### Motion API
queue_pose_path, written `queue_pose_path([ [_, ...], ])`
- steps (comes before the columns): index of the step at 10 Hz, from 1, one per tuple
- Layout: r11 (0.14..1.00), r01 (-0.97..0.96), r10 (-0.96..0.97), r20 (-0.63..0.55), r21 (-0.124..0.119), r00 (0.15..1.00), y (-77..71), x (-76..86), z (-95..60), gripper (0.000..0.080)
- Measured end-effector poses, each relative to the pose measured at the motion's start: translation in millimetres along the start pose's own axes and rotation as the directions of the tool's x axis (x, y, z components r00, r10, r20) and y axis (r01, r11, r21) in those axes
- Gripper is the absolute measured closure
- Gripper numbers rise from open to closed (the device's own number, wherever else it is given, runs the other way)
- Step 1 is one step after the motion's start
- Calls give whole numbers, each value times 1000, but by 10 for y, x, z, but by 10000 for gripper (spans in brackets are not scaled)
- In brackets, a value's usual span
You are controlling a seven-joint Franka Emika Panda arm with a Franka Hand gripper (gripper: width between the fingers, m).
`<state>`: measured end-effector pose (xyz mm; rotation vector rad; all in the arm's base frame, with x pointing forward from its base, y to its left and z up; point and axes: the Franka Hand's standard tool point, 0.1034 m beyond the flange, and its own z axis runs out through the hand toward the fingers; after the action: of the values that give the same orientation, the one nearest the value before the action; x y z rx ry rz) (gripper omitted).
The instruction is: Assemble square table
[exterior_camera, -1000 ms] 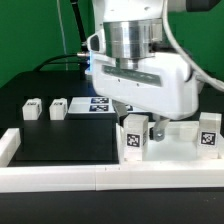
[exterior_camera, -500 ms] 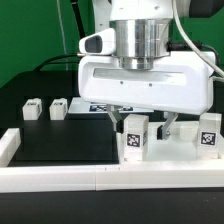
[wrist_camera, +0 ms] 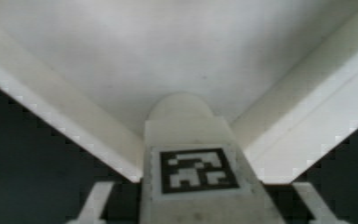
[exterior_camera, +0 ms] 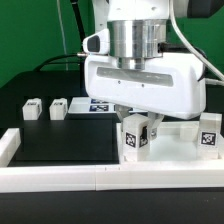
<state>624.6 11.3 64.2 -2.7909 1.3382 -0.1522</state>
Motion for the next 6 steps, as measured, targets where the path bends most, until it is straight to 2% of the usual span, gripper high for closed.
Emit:
queue_pose_path([
  [2, 975, -222, 222, 4, 3, 975, 8, 24, 4, 511],
  [3, 935, -354, 354, 11, -4, 935, 5, 23, 8, 511],
  [4, 889, -457, 457, 20, -9, 889, -5, 19, 11, 511],
  [6, 737, -675, 675, 68, -13, 735, -15, 16, 20, 509],
])
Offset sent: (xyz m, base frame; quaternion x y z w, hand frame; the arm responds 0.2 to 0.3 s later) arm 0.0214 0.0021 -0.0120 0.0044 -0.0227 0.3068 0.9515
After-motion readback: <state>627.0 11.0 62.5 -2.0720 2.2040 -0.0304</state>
